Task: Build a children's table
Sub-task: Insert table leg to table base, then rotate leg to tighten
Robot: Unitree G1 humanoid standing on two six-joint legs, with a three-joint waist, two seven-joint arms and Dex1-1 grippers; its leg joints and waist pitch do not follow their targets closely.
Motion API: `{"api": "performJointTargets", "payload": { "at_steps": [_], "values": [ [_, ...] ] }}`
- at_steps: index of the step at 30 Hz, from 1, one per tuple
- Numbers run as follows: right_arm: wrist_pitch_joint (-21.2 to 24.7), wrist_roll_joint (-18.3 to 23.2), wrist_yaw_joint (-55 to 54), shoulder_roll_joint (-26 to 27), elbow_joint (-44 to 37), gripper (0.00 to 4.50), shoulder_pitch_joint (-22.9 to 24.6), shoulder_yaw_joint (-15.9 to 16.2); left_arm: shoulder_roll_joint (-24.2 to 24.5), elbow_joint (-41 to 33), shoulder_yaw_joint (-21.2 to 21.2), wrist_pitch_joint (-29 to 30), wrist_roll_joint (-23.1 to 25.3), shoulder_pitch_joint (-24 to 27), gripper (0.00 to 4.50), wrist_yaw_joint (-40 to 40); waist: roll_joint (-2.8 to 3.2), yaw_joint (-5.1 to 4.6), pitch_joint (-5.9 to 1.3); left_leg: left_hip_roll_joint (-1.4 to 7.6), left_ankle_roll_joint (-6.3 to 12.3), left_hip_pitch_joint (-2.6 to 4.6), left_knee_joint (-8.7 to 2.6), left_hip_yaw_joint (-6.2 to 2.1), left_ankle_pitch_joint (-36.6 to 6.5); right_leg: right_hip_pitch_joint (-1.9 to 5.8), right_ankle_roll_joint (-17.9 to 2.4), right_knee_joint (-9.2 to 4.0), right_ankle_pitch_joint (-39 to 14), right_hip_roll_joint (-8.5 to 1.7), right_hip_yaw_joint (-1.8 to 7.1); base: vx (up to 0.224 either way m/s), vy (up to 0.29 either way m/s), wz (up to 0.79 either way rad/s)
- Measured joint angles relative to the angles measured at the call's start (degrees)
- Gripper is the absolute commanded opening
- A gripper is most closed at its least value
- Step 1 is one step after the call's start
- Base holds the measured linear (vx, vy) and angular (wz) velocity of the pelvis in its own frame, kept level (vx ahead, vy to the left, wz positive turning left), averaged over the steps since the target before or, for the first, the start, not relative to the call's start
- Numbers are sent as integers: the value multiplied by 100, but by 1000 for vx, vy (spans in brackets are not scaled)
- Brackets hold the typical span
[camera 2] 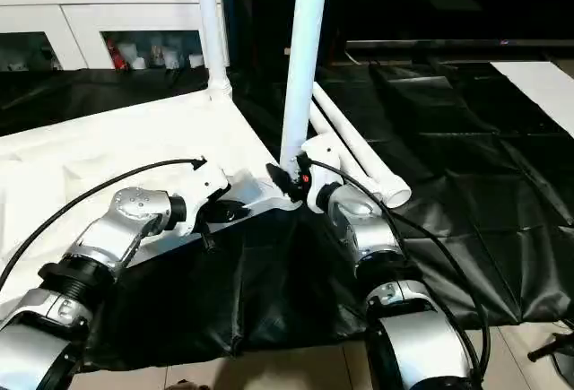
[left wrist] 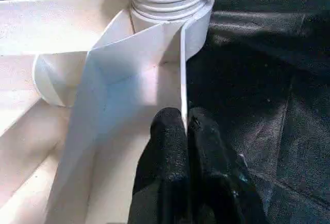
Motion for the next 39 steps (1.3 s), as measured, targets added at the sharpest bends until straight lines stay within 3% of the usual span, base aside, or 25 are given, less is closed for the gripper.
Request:
{"api": "performJointTargets", "payload": {
  "at_steps": [6, 17, 22, 27, 29, 32, 34, 39],
  "values": [
    [-160, 11, 368, -56, -14, 374, 32, 1, 103, 0, -1, -117, 1, 2, 0, -151, 3, 2, 2, 0, 0, -7, -6, 0, 0, -10, 1, 0, 5, 0, 0, 0, 0, 0],
    [-84, 275, 2179, -599, -771, 374, 477, 249, 627, 0, -66, -895, -173, 126, 0, -1147, 18, 33, 7, 19, -7, -23, -8, 6, -5, -15, 3, -1, 16, 11, -10, 5, -1, 0],
    [108, 258, 2867, -870, -934, 374, 715, 479, 744, 3, -124, -1115, -282, 142, 0, -1741, 25, 148, 11, 19, -7, -43, -6, 12, -12, -29, -2, -6, 11, 9, -10, 0, 0, 0],
    [236, 252, 3310, -1070, -1252, 374, 868, 690, 830, 19, -185, -1250, -293, 143, 0, -2106, 39, 167, 20, 20, -8, -42, 4, 17, -11, -27, -3, 3, 13, 5, -9, 0, 0, 0],
    [293, 234, 3424, -1115, -1333, 341, 893, 766, 852, 23, -211, -1312, -298, 144, 0, -2215, 44, 168, 23, 20, -8, -42, 5, 18, -11, -26, -2, 5, 14, 4, -8, 0, 0, 0],
    [302, 203, 3533, -1176, -1371, 336, 892, 818, 878, 26, -224, -1356, -298, 144, 0, -2346, 44, 173, 23, 21, -8, -42, 5, 19, -11, -26, -2, 7, 14, 4, -8, 0, 0, 0],
    [334, 202, 3588, -1190, -1418, 299, 892, 859, 897, 53, -227, -1410, -309, 143, 0, -2423, 44, 170, 23, 21, -8, -42, 6, 19, -10, -26, -2, 7, 14, 4, -8, 0, 0, 0],
    [423, 188, 3737, -1221, -1601, 283, 937, 968, 965, 125, -230, -1543, -356, 143, 0, -2611, 44, 172, 23, 21, -8, -43, 8, 20, -10, -26, -2, 7, 14, 4, -8, 0, 0, 0]
  ]
}}
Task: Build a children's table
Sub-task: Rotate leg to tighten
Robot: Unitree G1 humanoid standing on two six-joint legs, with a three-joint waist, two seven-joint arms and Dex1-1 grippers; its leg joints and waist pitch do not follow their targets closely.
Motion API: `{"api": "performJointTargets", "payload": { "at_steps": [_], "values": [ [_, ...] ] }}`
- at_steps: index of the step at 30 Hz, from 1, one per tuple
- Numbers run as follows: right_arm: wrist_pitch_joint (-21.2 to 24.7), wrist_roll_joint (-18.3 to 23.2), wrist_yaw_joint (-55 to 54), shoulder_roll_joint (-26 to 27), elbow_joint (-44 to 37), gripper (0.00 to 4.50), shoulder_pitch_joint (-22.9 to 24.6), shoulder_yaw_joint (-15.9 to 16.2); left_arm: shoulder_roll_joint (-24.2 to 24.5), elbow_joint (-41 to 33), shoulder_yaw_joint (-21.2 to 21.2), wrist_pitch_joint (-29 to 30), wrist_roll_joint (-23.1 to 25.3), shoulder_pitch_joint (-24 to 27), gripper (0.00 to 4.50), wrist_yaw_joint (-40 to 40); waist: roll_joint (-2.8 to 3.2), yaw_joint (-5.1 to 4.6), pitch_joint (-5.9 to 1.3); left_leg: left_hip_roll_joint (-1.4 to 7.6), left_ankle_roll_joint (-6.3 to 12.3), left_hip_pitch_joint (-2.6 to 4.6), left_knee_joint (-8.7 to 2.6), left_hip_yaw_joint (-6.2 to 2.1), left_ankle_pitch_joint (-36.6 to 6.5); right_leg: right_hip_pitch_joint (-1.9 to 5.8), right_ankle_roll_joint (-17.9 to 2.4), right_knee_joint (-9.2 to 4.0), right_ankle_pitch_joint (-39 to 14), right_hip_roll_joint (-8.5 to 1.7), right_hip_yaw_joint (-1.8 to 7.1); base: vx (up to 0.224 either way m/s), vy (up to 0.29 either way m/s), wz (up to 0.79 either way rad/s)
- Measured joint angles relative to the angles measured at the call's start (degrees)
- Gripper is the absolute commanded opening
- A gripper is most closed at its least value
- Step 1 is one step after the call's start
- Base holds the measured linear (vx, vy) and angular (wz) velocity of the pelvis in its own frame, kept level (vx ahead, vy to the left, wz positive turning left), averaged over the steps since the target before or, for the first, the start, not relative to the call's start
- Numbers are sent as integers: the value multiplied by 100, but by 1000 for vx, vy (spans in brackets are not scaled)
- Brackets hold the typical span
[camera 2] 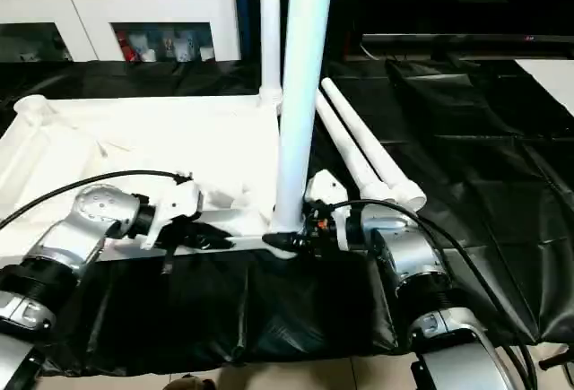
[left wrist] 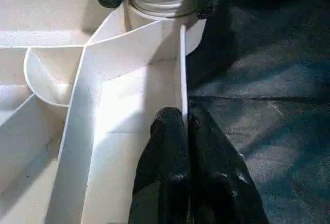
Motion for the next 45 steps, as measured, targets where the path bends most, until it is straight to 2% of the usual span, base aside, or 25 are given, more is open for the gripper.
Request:
{"api": "performJointTargets", "payload": {
  "at_steps": [9, 13, 17, 20, 23, 27, 29, 35, 38, 45],
  "values": [
    [146, 55, -292, 197, -111, 280, 176, -129, -37, 75, 13, 45, 84, -19, 0, 150, -3, 8, -2, 0, 0, 19, 8, 0, 0, 13, -1, 21, 1, -1, 3, 0, 0, 0],
    [24, -68, -1884, 645, 378, 279, -4, -466, -407, 413, 96, 499, 257, -307, 0, 1023, -3, -44, -2, -3, -2, 45, 6, 0, 0, 21, 8, 35, -3, -3, 9, -25, -4, -1],
    [-101, -170, -3827, 1149, 1074, 279, -358, -914, -1033, 598, 266, 1039, 313, -457, 0, 2125, 0, -123, -2, -8, -4, 49, 7, -4, 2, 22, 7, 22, -2, -6, 9, -13, -1, -1],
    [-167, -173, -4571, 1308, 1353, 279, -516, -1070, -1317, 621, 288, 1176, 382, -483, 0, 2676, 13, -144, -9, -13, -4, 48, 6, -6, 2, 29, 7, 18, -2, -7, 11, 0, 0, 0],
    [-248, -165, -4919, 1436, 1479, 279, -575, -1206, -1432, 623, 301, 1217, 429, -483, 0, 2879, 22, -140, -15, -14, -4, 46, 6, -9, 2, 35, 8, 16, -1, -7, 10, 0, 0, 0],
    [-389, -160, -4963, 1491, 1652, 279, -639, -1313, -1464, 608, 318, 1232, 462, -478, 0, 2907, 35, -149, -24, -14, -3, 43, 6, -10, 2, 39, 8, 1, 0, -7, 10, 0, 0, 0],
    [-484, -167, -4963, 1512, 1758, 335, -681, -1353, -1464, 597, 330, 1236, 470, -474, 0, 2909, 35, -155, -24, -14, -3, 42, 6, -9, 2, 39, 7, 0, 2, -7, 10, 0, 0, 0],
    [-744, -96, -4680, 1524, 1851, 381, -677, -1373, -1384, 557, 342, 1105, 469, -424, 0, 2848, 42, -167, -23, -13, -3, 36, 0, -10, 2, 29, 7, 1, 6, -6, 7, 0, 0, 0],
    [-820, -177, -4184, 1371, 1853, 388, -669, -1257, -1274, 500, 344, 1003, 456, -381, 0, 2662, 53, -171, -18, -10, -3, 31, -7, -9, 2, 18, 5, 2, 16, -4, 6, 0, 0, 0],
    [-653, -13, -1821, 621, 1181, 388, -281, -826, -755, 225, 331, 628, 265, -143, 0, 1488, 67, -122, -25, 1, -2, 22, -15, -8, 3, 10, 2, 2, 17, 3, -6, 8, -2, 0]
  ]
}}
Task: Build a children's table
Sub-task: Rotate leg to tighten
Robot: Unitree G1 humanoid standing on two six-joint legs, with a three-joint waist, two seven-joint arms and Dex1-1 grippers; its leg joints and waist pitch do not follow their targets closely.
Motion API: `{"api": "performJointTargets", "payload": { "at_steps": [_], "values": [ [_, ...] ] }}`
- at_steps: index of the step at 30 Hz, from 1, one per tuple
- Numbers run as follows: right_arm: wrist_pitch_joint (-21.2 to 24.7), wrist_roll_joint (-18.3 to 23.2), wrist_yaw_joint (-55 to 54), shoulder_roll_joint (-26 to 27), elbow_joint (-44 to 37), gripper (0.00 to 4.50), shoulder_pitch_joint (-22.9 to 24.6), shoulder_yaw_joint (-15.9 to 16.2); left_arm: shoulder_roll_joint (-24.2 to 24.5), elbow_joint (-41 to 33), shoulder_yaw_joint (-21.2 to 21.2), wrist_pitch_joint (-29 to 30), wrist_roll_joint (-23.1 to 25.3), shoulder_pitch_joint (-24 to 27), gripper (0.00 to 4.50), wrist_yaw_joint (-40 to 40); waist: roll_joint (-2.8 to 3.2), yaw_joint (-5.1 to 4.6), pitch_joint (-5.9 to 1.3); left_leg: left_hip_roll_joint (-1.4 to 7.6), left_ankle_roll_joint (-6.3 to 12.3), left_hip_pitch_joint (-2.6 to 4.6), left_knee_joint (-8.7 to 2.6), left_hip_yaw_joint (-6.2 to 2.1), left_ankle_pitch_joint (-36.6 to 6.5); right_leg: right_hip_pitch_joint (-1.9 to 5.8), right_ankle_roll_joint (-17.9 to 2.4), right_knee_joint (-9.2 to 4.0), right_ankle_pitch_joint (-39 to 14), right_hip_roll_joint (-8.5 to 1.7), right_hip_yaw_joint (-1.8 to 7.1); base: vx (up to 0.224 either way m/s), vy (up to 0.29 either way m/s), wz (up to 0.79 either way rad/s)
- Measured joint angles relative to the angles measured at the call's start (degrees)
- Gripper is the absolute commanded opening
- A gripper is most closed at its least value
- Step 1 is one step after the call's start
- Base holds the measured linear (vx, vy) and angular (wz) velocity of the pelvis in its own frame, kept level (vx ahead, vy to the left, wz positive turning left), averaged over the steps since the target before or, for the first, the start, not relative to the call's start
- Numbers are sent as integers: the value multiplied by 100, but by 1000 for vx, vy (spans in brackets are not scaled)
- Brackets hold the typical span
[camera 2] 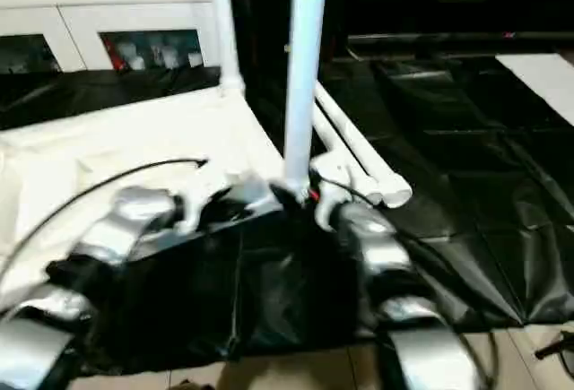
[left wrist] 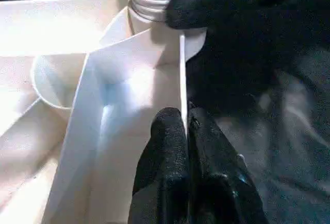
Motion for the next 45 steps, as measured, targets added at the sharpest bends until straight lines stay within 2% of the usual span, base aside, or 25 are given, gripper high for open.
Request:
{"api": "performJointTargets", "payload": {
  "at_steps": [5, 7, 9, 13, 18, 24, 27, 30, 31, 34, 37, 41, 42, 45],
  "values": [
    [112, 61, 1173, -236, -303, 388, 69, 319, 234, -176, -72, -193, -154, 137, 0, -788, 17, 55, 7, -1, 3, -17, 13, 7, -1, -11, -2, -5, -11, -4, 3, 0, 0, 0],
    [192, 82, 1601, -344, -481, 363, 122, 467, 328, -214, -115, -236, -225, 174, 0, -1074, 20, 95, 9, 0, 3, -19, 15, 9, -1, -11, -2, -4, -11, -5, 3, 0, 0, 0],
    [276, 84, 1837, -423, -596, 363, 164, 557, 382, -216, -131, -267, -267, 196, 0, -1256, 18, 108, 10, 0, 3, -19, 18, 9, -1, -10, -3, -3, -11, -6, 4, 0, 0, 0],
    [426, 80, 2238, -576, -836, 322, 229, 742, 433, -222, -147, -279, -302, 221, 0, -1545, 17, 112, 11, -1, 3, -18, 21, 13, -1, -8, -4, 0, -10, -8, 7, 0, 0, 0],
    [506, 65, 2435, -632, -917, 290, 227, 816, 486, -215, -163, -320, -312, 222, 0, -1701, 17, 127, 11, 0, 2, -18, 21, 13, -1, -8, -4, 4, -10, -8, 7, 0, 0, 0],
    [570, 32, 2370, -609, -927, 282, 227, 818, 473, -171, -162, -352, -312, 212, 0, -1685, 17, 128, 11, 0, 3, -15, 21, 13, -1, -8, -4, 9, -10, -8, 7, 0, 0, 0],
    [605, -8, 1632, -419, -809, 281, 206, 656, 388, -9, -82, -285, -280, 146, 0, -1269, 15, 100, 10, 0, 1, -2, 24, 13, 0, -6, -6, 28, -9, -8, 10, 0, 0, 0],
    [558, -109, 393, -132, -408, 280, 3, 392, 146, 237, -4, -86, -133, -55, 0, -565, 6, 60, 15, -2, 0, 13, 21, 12, 0, -2, 6, 29, -15, -8, 11, 0, 0, 0],
    [561, -128, -191, 26, -237, 280, -70, 205, -21, 340, 61, 9, -99, -116, 0, -214, 5, 39, 15, -2, -1, 14, 24, 12, 0, -1, 7, 30, -14, -8, 12, 0, 0, 0],
    [581, -128, -1338, 353, 42, 279, -220, -75, -288, 439, 110, 214, -11, -236, 0, 417, 8, -3, 14, -5, -1, 14, 22, 11, 0, -1, 7, 29, -12, -8, 16, 0, 0, 0],
    [536, -160, -2399, 577, 248, 279, -366, -217, -591, 473, 144, 439, 93, -326, 0, 978, 16, -28, 8, -8, -1, 15, 23, 11, 0, 4, 7, 26, -12, -9, 19, 0, 0, 0],
    [313, -169, -2901, 735, 415, 279, -408, -368, -733, 471, 144, 476, 152, -343, 0, 1245, 32, -21, -2, -10, -1, 14, 22, 11, 0, 8, 3, 25, -9, -11, 19, 0, 0, 0],
    [233, -182, -2924, 741, 453, 335, -409, -370, -742, 467, 144, 476, 153, -342, 0, 1251, 36, -19, -4, -10, -1, 13, 22, 11, 0, 8, -6, 25, -4, -11, 19, 0, 0, 0],
    [82, -186, -2935, 800, 536, 352, -409, -440, -747, 453, 145, 475, 171, -340, 0, 1279, 38, -25, -6, -10, 0, 12, 22, 11, 0, 7, -10, 25, -1, -11, 18, 0, 0, 0]
  ]
}}
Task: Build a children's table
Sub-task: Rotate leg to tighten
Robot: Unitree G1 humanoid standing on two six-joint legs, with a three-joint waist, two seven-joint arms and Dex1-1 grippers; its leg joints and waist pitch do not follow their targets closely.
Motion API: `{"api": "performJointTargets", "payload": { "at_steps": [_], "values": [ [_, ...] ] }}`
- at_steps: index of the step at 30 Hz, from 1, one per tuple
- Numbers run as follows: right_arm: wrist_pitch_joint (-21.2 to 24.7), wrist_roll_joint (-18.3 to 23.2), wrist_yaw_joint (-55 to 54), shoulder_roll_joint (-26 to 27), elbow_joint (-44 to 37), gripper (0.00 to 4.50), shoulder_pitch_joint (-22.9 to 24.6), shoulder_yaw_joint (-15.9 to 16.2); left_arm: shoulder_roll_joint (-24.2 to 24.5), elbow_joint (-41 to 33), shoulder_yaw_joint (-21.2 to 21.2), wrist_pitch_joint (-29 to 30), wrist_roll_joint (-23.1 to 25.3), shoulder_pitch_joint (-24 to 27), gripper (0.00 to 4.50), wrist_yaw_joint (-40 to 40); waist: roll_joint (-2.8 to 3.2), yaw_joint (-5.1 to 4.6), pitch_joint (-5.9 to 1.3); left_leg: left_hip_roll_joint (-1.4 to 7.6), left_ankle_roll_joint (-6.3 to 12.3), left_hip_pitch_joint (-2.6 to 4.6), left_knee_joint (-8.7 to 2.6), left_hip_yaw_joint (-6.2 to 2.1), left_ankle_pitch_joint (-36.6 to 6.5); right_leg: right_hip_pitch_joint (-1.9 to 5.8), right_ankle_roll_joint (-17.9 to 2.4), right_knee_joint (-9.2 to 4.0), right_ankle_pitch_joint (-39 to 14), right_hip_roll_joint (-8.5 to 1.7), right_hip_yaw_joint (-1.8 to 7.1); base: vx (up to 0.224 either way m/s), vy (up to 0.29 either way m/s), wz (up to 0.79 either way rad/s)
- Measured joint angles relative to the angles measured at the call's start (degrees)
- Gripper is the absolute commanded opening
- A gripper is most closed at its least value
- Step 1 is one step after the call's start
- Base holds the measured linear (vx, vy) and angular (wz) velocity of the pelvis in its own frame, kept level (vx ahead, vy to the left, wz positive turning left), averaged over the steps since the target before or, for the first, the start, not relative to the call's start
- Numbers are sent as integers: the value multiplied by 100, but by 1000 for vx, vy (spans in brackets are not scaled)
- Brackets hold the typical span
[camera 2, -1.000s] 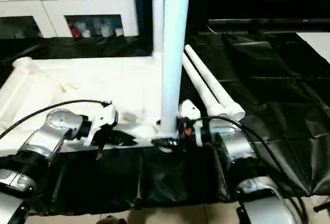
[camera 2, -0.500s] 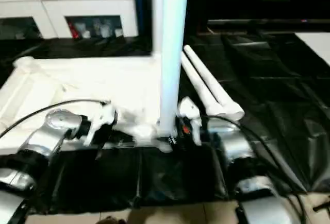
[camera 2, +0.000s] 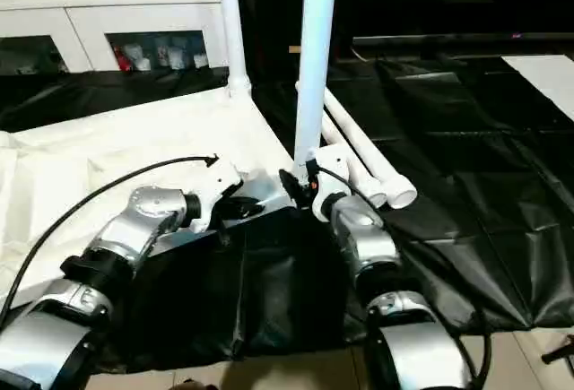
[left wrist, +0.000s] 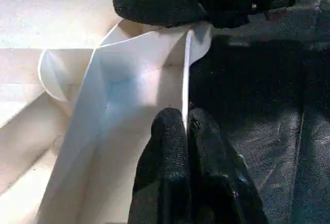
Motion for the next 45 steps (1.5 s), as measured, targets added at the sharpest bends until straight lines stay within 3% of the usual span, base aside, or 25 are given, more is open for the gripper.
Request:
{"api": "performJointTargets", "payload": {
  "at_steps": [5, 12, 16, 20, 24, 25, 29, 39, 43, 45],
  "values": [
    [-117, -1, 193, 12, 25, 400, 8, -4, 60, -47, 1, -80, 20, 45, 0, -20, -2, -14, 2, 0, 0, -2, -2, 0, 0, -2, 1, -2, -1, 0, 0, 0, 0, 0],
    [-200, 85, 2052, -462, -323, 400, 292, 303, 538, -291, -5, -368, -128, 268, 0, -941, -6, -13, 4, 11, 0, -11, -10, -5, 0, -15, 14, 0, -9, 10, -9, 0, 0, 0],
    [-129, 161, 3184, -745, -697, 400, 468, 608, 787, -455, -79, -459, -285, 375, 0, -1773, -15, 52, 10, 11, 2, -26, -1, -1, 1, -21, 15, -5, -15, 7, -10, 0, 0, 0],
    [-12, 222, 3965, -991, -1030, 400, 598, 848, 941, -506, -124, -493, -371, 396, 0, -2242, -37, 122, 24, 10, 2, -31, 10, 4, 1, -22, 14, -5, -15, 3, -7, 0, 0, 0],
    [47, 215, 4616, -1217, -1286, 400, 676, 1101, 1126, -587, -147, -491, -478, 478, 0, -2681, -47, 127, 30, 11, 2, -30, 11, 5, 0, -23, 15, -2, -15, 3, -7, 0, 0, 0],
    [59, 213, 4770, -1269, -1348, 374, 679, 1153, 1166, -606, -159, -491, -484, 487, 0, -2783, -51, 130, 33, 12, 2, -30, 10, 4, 0, -23, 15, -2, -15, 3, -8, 0, 0, 0],
    [210, 205, 5154, -1397, -1557, 364, 678, 1331, 1268, -685, -188, -491, -507, 511, 0, -3125, -74, 141, 46, 12, 2, -32, 13, 4, 0, -23, 15, -3, -15, 3, -7, 0, 0, 0],
    [484, 224, 5218, -1371, -1788, 285, 739, 1408, 1329, -742, -217, -506, -543, 557, 0, -3225, -82, 155, 46, 12, 2, -32, 17, 5, 0, -22, 14, -1, -15, 3, -6, 0, 0, 0],
    [608, 218, 4594, -1242, -1760, 278, 820, 1164, 1188, -660, -149, -442, -480, 521, 0, -2811, -82, 157, 46, 12, 2, -24, 29, 5, 0, -20, 13, 14, -13, 2, -2, 0, 0, 0],
    [585, 158, 3519, -941, -1382, 277, 656, 876, 973, -417, -29, -312, -398, 372, 0, -2162, -88, 111, 46, 8, 1, -8, 39, 5, 0, -18, 12, 41, -12, -1, 5, 0, 0, 0]
  ]
}}
